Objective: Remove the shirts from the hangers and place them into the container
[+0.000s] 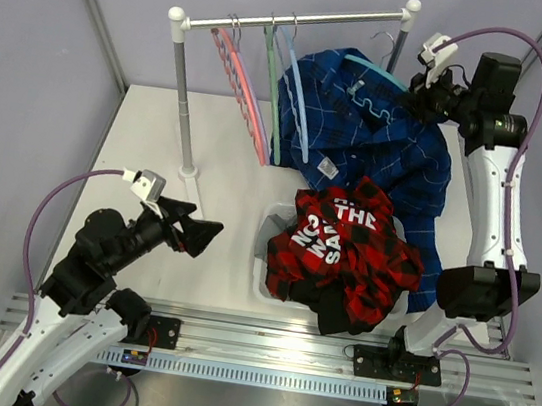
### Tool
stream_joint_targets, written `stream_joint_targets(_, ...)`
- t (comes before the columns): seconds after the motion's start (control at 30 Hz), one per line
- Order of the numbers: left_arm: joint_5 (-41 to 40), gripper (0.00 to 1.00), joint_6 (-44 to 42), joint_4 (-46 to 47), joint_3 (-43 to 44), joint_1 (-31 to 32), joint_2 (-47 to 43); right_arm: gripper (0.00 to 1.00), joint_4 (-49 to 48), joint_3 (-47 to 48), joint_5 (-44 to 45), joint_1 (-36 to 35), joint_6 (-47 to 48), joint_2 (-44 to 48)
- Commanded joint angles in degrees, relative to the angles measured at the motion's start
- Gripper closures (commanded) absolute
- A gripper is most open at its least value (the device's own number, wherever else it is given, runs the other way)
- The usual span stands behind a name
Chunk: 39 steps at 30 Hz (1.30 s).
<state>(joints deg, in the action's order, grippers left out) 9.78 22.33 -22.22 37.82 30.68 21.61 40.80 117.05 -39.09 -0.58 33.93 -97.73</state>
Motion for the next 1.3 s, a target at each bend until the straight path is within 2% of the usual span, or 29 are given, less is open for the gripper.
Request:
stream_joint_targets(0.0, 0.3, 0.01, 0.5, 4.0, -0.5, -0.1, 1.1, 1.00, 1.1, -3.6, 2.0, 0.1, 8.9, 6.5)
stream_joint_targets(0.17, 1.6, 0.01, 0.5, 5.6, -0.2, -0.1, 2.3, 1.00, 6.1, -10.2, 5.1, 0.1, 17.7, 10.9)
stream_joint_targets(0.3, 6.9, 0.01, -3.1, 6.9, 2.2, -0.1, 5.8, 1.00, 11.2, -14.3, 7.3, 0.1, 26.3, 14.8)
stream_joint_targets(0.43, 13.2, 0.01, -11.2, 7.9, 9.2, -0.1, 12.5, 1.00, 18.9, -18.2, 7.1, 0.1, 38.6, 17.1)
stream_joint_targets(0.6, 22.3, 0.01, -19.9, 8.9, 19.6, 0.1, 22.3, 1.00, 24.4, -20.3, 6.7, 0.1, 50.0, 18.0)
stream_joint_targets(0.7, 24.9, 0.01, -23.5, 9.6, 26.6, 1.1, 29.6, 1.00, 26.7, -21.8, 5.0, 0.1, 55.3, 18.5)
stream_joint_targets(0.83, 25.7, 0.01, -27.6, 8.3, 36.3, 4.7, 39.5, 1.00, 31.3, -19.9, 1.0, 0.1, 63.8, 17.8)
stream_joint_targets(0.97, 24.7, 0.01, -33.5, 5.5, 44.2, 10.3, 47.2, 1.00, 35.0, -16.6, -2.7, 0.1, 67.6, 16.7)
stream_joint_targets(1.2, 21.8, 0.02, -50.0, 8.5, 48.0, 14.6, 55.6, 1.00, 38.3, -15.1, -4.2, -2.9, 70.5, 17.1)
stream_joint_targets(1.27, 20.0, 0.03, -52.0, 9.5, 49.4, 15.3, 58.5, 1.00, 38.2, -14.9, -4.1, -4.1, 69.9, 17.3)
